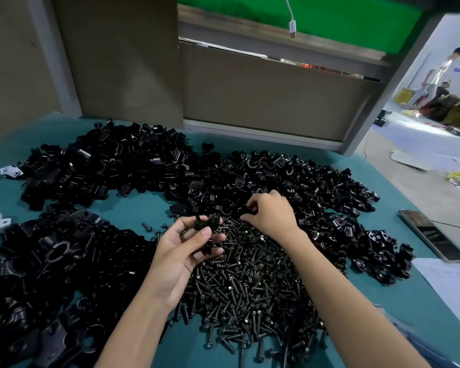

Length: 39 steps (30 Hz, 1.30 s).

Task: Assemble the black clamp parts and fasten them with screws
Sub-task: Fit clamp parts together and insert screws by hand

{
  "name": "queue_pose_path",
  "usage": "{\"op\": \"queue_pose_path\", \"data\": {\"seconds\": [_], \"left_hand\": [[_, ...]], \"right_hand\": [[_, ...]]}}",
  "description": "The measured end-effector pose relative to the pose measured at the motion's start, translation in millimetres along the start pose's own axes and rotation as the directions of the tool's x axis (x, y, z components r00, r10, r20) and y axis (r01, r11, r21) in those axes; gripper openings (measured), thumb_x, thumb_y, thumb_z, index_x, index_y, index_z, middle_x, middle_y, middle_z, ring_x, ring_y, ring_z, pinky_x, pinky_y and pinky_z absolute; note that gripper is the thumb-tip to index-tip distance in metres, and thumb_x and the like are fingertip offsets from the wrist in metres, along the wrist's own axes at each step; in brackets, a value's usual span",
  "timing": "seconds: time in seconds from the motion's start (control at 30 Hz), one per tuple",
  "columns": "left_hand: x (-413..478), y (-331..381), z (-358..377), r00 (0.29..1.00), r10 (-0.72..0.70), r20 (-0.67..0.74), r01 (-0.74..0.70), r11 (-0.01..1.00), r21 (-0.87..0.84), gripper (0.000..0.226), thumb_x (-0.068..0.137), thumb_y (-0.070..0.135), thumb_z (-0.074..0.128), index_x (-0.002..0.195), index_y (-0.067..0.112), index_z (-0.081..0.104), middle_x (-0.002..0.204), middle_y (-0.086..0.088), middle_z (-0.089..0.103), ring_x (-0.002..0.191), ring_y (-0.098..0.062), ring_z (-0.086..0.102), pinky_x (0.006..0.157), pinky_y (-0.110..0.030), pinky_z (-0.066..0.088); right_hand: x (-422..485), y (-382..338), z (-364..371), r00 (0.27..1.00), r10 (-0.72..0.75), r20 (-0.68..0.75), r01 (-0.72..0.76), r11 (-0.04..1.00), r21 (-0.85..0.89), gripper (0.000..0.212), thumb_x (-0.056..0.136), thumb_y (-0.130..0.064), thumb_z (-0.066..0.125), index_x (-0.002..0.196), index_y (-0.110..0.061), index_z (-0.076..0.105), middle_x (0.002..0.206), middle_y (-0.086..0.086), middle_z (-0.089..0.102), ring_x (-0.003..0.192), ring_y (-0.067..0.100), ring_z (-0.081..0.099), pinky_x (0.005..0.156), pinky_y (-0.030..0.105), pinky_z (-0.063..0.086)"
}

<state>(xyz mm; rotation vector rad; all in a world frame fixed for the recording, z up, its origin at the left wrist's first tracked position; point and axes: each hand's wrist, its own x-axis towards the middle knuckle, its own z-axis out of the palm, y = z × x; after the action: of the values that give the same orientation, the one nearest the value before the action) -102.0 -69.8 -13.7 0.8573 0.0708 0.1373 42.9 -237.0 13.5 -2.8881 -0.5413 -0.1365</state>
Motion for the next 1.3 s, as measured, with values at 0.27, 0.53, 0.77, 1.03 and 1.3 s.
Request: {"op": "queue_pose_path", "data": {"seconds": [0.27, 0.53, 0.77, 1.03, 1.3], "left_hand": [[-1, 3, 2, 1.000, 0.002, 0.011, -0.002, 1.000, -0.002, 0.034, 0.079, 0.010, 0.068, 0.111, 0.005, 0.059, 0.105, -0.013, 0.075, 0.090, -0.026, 0.074, 0.068, -0.031, 0.060], [-2, 2, 3, 1.000, 0.001, 0.007, -0.001, 1.000, 0.007, 0.031, 0.078, 0.010, 0.068, 0.108, 0.006, 0.061, 0.107, -0.014, 0.075, 0.088, -0.025, 0.074, 0.067, -0.030, 0.060], [-2, 3, 1, 1.000, 0.003, 0.011, -0.003, 1.000, 0.009, 0.034, 0.079, 0.010, 0.068, 0.112, 0.005, 0.059, 0.112, -0.016, 0.074, 0.090, -0.026, 0.074, 0.068, -0.031, 0.060], [-2, 4, 3, 1.000, 0.001, 0.007, -0.001, 1.000, -0.009, 0.034, 0.079, 0.009, 0.068, 0.111, 0.005, 0.059, 0.110, -0.016, 0.074, 0.089, -0.026, 0.074, 0.068, -0.031, 0.061], [0, 6, -1, 1.000, 0.024, 0.006, -0.024, 0.999, -0.033, 0.033, 0.079, 0.009, 0.067, 0.111, 0.005, 0.059, 0.097, -0.009, 0.076, 0.088, -0.026, 0.074, 0.068, -0.031, 0.061]], "right_hand": [[0, 5, -7, 0.985, 0.169, -0.045, -0.140, 0.916, 0.376, 0.013, 0.085, -0.009, 0.066, 0.087, -0.021, 0.071, 0.071, -0.011, 0.066, 0.069, 0.009, 0.064, 0.059, 0.020, 0.049], [-11, 28, -21, 0.947, 0.320, -0.009, -0.164, 0.509, 0.845, 0.018, 0.098, -0.004, 0.052, 0.096, -0.019, 0.061, 0.083, 0.000, 0.067, 0.081, 0.014, 0.063, 0.086, 0.030, 0.051], [-10, 7, -20, 0.977, -0.063, 0.206, -0.003, 0.952, 0.306, 0.017, 0.086, -0.037, 0.076, 0.096, -0.023, 0.074, 0.089, -0.008, 0.069, 0.074, 0.002, 0.058, 0.065, 0.014, 0.044], [-13, 12, -17, 0.984, -0.006, 0.178, -0.045, 0.959, 0.280, 0.007, 0.095, -0.020, 0.067, 0.088, -0.022, 0.071, 0.091, -0.004, 0.069, 0.080, 0.009, 0.061, 0.064, 0.014, 0.045], [-15, 22, -28, 0.933, 0.243, 0.266, -0.165, -0.371, 0.914, 0.010, 0.096, 0.000, 0.056, 0.097, 0.004, 0.065, 0.088, 0.015, 0.069, 0.080, 0.023, 0.072, 0.070, 0.030, 0.060]]}}
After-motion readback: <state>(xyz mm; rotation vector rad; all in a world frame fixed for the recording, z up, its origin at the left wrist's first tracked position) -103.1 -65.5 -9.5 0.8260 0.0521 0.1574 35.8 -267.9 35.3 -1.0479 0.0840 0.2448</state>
